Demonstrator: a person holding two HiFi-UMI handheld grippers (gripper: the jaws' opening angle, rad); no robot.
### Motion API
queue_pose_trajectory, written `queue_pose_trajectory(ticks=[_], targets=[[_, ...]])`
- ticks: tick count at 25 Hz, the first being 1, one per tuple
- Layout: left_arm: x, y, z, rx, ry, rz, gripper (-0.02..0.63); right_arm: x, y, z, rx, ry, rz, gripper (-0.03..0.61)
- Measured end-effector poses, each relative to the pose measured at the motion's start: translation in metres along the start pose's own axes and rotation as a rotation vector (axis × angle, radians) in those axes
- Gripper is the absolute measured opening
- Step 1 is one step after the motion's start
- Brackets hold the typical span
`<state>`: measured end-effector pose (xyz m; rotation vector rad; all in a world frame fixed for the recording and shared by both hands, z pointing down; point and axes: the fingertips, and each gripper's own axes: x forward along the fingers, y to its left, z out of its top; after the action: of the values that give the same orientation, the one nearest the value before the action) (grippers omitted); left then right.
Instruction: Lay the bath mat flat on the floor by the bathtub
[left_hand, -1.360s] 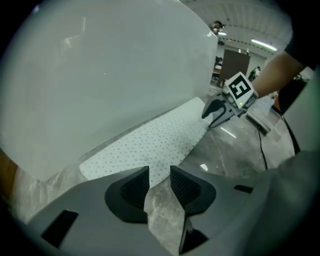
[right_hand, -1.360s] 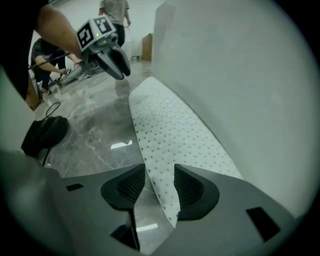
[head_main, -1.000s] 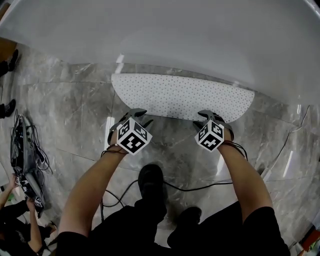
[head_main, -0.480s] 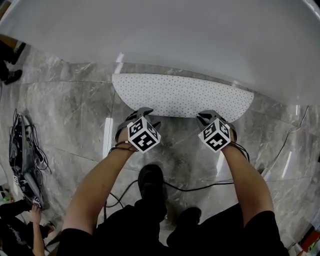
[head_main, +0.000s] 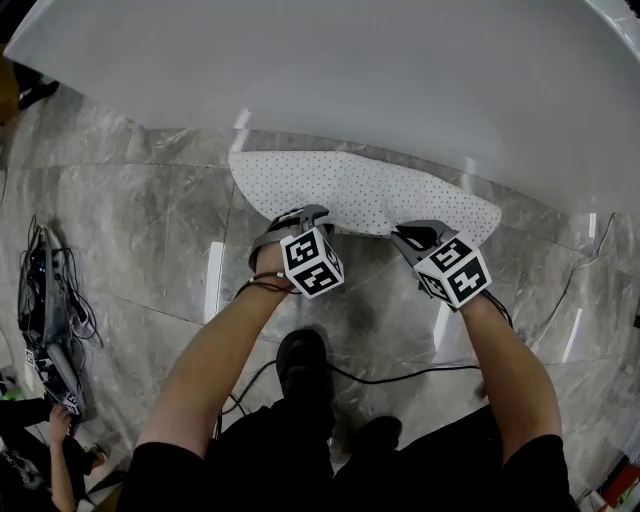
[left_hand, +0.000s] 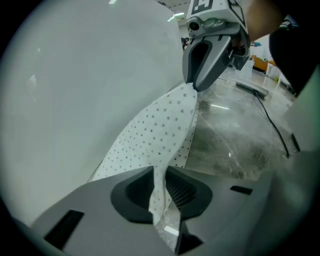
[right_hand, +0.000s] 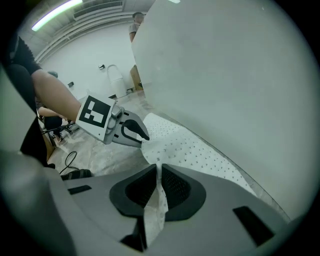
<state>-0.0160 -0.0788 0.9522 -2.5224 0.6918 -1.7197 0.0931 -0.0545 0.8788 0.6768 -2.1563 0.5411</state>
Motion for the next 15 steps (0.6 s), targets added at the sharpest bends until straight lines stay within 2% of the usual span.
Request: queue_pose_trajectory(ticks=[1,5,9,13,15], targets=[[-0.003,-0.001,-0.001,0.005,-0.004,-0.006,0.033,0.0,0.003,-0.001,-0.007,0.006,0.008,0.046],[-0.01,-0.029,-0.018,0.03,0.015,-0.115,0.02,0.006,0.029,-0.024,-0.049,0.078,0.093,0.046],[-0.02,-0.078,-0.044,0.036,0.049,-0.319,0.02,0.017,0.073,-0.069,-0.063,0.184,0.233,0.048],[-0.036,-0.136,-0.071,0.055,0.129,-0.549,0.021,0.025,0.122,-0.117,-0.09,0.317,0.38,0.055],[-0.046,-0.159,-0.081,0.073,0.158,-0.632,0.021,0.022,0.145,-0.136,-0.077,0.369,0.47,0.063]])
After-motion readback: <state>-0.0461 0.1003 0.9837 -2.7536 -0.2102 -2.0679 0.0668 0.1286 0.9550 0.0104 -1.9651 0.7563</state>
